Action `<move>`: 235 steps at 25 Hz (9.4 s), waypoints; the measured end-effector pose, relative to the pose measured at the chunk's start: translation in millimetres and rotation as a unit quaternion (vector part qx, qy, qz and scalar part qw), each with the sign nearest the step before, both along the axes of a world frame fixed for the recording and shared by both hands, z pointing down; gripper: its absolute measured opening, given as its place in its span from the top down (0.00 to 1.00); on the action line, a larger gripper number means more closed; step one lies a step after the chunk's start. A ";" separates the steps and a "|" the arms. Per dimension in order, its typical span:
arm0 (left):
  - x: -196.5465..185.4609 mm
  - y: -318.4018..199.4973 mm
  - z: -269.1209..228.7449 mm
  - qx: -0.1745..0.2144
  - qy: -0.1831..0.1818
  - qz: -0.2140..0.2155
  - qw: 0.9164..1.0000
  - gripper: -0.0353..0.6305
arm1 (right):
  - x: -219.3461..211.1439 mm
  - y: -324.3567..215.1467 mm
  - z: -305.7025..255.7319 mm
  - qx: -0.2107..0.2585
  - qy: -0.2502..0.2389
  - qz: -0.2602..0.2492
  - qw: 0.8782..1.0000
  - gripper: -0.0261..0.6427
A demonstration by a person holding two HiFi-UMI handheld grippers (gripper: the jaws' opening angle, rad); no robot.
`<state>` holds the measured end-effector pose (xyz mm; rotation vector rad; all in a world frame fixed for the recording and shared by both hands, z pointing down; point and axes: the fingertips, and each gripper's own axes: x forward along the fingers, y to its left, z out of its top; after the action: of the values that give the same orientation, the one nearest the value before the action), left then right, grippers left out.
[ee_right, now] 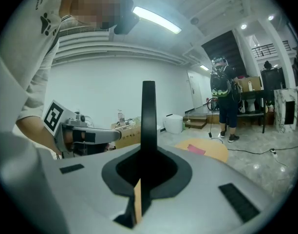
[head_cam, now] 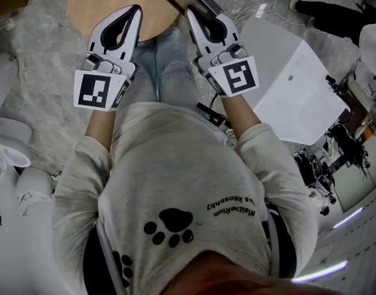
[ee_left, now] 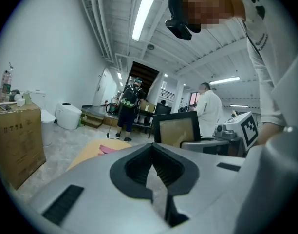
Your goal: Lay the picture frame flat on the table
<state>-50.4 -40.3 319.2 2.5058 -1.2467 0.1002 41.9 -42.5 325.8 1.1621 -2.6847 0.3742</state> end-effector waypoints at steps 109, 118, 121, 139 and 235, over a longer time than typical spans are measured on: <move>20.9 -47.7 318.1 -0.268 -0.015 0.043 0.962 0.85 | -23.8 -37.3 289.2 -0.170 -0.021 -0.112 0.979 0.88; 6.5 -42.5 327.1 -0.283 -0.032 0.000 0.959 0.85 | -8.3 -42.2 288.3 -0.149 0.035 -0.002 0.988 0.75; 3.2 -42.4 329.2 -0.288 -0.042 -0.014 0.957 0.85 | -6.4 -39.4 287.5 -0.150 0.048 0.028 0.987 0.75; 2.3 -43.1 336.6 -0.306 -0.071 -0.054 0.948 0.85 | 0.3 -50.0 302.1 -0.184 0.081 0.098 0.975 0.82; -4.1 -132.9 381.6 -0.344 -0.065 -0.097 0.932 0.87 | -0.2 -153.5 379.5 -0.286 0.080 0.105 0.949 0.83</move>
<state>-54.5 -173.2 700.9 1.7873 -1.2270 0.5599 41.7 -196.0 705.2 1.2165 -2.0977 0.9679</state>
